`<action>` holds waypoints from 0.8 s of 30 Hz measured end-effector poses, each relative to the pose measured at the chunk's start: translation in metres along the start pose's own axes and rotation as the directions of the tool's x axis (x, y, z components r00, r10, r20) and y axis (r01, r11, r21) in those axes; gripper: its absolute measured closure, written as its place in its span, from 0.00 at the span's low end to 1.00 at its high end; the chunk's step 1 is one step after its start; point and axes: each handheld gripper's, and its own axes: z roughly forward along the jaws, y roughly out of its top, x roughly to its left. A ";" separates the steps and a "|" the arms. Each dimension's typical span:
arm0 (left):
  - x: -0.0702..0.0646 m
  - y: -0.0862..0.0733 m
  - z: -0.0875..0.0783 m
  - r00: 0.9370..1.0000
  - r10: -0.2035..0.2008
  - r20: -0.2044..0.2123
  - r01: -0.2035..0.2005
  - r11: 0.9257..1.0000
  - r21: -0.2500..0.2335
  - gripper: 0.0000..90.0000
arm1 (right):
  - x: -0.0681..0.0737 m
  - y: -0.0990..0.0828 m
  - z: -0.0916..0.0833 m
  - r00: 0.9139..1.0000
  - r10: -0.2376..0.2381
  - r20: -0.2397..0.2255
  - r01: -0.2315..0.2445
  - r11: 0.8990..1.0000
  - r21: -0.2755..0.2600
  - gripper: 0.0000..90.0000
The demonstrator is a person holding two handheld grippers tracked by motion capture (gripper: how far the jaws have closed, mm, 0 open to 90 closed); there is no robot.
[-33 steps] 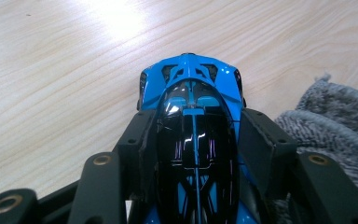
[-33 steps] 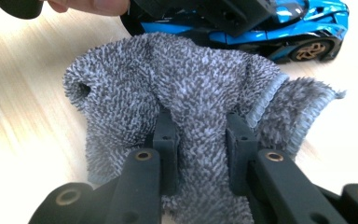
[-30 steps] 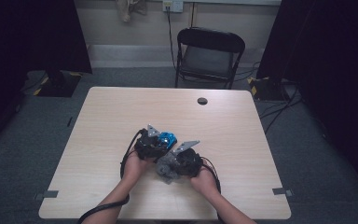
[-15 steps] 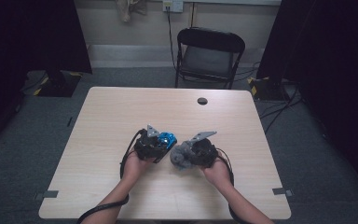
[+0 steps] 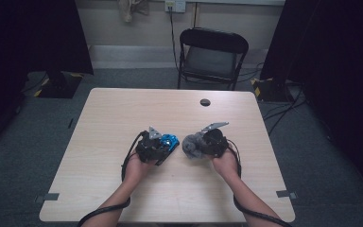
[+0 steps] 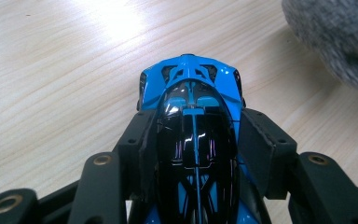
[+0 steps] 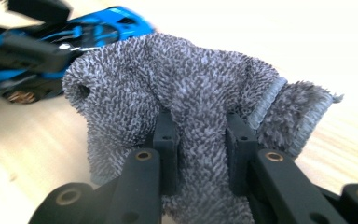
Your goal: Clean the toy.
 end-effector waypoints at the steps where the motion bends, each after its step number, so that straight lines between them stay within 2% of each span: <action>1: 0.000 0.000 0.000 1.000 0.002 0.000 -0.002 1.000 -0.001 0.53 | -0.003 0.001 0.001 1.000 0.009 0.008 -0.009 1.000 -0.002 0.79; 6: 0.000 -0.001 0.000 1.000 0.004 0.000 -0.004 1.000 -0.006 0.53 | -0.013 0.004 0.007 0.999 0.036 0.033 -0.036 0.999 0.002 0.79; 14: -0.001 -0.002 0.000 1.000 0.000 0.003 0.000 1.000 -0.011 0.53 | -0.020 0.007 0.017 0.996 0.064 0.062 -0.065 0.998 0.009 0.79; 24: -0.001 -0.003 0.000 1.000 -0.003 0.006 0.003 1.000 -0.020 0.53 | -0.012 0.013 0.040 0.995 0.064 0.082 -0.067 0.997 0.038 0.79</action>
